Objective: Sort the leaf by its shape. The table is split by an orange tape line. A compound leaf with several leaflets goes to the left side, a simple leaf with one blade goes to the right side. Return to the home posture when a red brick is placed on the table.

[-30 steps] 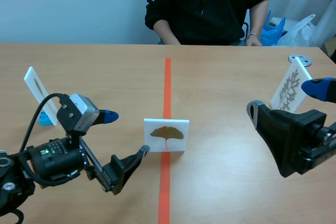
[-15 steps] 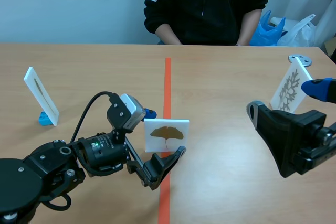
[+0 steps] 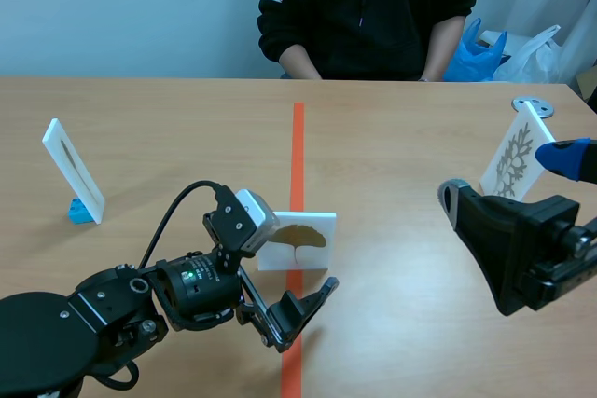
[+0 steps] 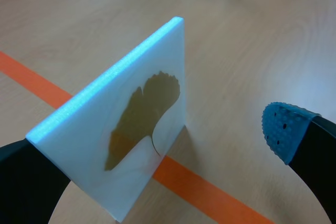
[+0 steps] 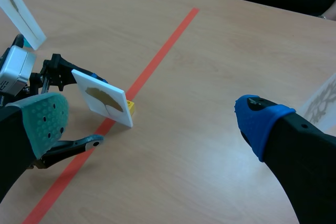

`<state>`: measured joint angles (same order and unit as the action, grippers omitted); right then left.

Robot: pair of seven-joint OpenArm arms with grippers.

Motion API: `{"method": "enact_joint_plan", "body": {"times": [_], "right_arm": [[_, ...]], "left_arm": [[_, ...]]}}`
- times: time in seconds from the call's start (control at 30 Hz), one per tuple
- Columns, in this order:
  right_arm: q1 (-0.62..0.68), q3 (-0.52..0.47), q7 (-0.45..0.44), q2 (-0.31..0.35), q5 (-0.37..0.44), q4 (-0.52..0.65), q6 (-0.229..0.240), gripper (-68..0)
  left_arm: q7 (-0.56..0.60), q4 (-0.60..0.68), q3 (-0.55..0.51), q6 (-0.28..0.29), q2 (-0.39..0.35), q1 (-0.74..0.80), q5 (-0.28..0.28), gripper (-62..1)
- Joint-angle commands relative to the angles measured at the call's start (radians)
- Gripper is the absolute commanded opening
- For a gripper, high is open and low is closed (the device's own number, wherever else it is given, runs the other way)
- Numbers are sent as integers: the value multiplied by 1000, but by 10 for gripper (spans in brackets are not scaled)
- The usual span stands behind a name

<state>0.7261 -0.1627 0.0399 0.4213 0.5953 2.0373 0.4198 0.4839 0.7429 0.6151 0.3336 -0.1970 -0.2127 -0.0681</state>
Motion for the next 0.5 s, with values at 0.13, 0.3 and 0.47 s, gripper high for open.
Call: {"method": "enact_joint_plan", "body": {"times": [0.13,0.3,0.47], "right_arm": [[-11,-8,-12,5,12,4,0,4],[-11,-8,-12,5,19,4,0,4],[-11,-8,-12,5,20,4,0,4]], "left_arm": [[13,15,-6,-16,19,-6,7,-81],[14,-7,-6,-67,19,-6,7,-266],[16,-38,-6,-84,19,-6,7,-428]]}}
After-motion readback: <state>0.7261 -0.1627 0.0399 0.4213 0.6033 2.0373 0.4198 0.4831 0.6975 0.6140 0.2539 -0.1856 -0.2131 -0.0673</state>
